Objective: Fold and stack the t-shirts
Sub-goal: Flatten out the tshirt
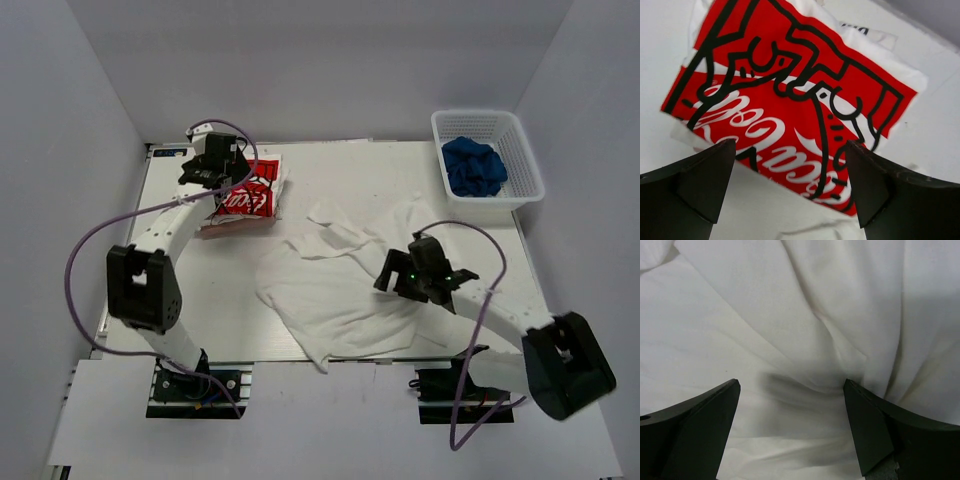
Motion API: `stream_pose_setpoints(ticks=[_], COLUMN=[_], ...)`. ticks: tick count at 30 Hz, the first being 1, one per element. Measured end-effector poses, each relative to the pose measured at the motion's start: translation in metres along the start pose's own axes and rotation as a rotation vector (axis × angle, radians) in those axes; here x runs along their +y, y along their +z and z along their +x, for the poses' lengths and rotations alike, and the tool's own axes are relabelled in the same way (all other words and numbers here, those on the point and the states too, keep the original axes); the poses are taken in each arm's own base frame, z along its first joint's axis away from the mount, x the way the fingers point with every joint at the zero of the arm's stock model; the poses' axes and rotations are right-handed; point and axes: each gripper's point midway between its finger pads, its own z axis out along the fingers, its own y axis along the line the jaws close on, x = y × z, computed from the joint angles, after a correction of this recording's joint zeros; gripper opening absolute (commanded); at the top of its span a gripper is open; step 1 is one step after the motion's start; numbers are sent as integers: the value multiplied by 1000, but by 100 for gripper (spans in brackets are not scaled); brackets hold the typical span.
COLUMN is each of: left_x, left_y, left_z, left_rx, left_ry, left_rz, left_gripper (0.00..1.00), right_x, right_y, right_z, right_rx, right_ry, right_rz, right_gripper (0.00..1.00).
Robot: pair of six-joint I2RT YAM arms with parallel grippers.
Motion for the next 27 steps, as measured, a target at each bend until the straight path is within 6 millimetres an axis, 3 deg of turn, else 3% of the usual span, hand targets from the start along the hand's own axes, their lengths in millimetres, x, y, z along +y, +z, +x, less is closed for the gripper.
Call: stream_pose_setpoints(ticks=[4, 7, 11, 17, 22, 27], left_x=[1, 7, 16, 26, 42, 72], left_y=[44, 70, 98, 143, 179, 215], left_z=[29, 52, 64, 51, 22, -11], left_rx=[94, 153, 179, 150, 91, 39], left_ry=[46, 61, 49, 34, -4, -45], left_rz=[-15, -28, -40, -72, -108, -169], left_gripper=[100, 100, 100, 100, 100, 100], right_x=[-30, -33, -29, -28, -23, -19], right_y=[-25, -31, -29, -15, -4, 3], right_z=[8, 6, -2, -2, -6, -14], right_rx=[-6, -15, -11, 43, 63, 69], right_ry=[18, -19, -66, -103, -113, -117], right_rz=[111, 124, 121, 130, 124, 127], right_gripper=[90, 90, 90, 90, 90, 90])
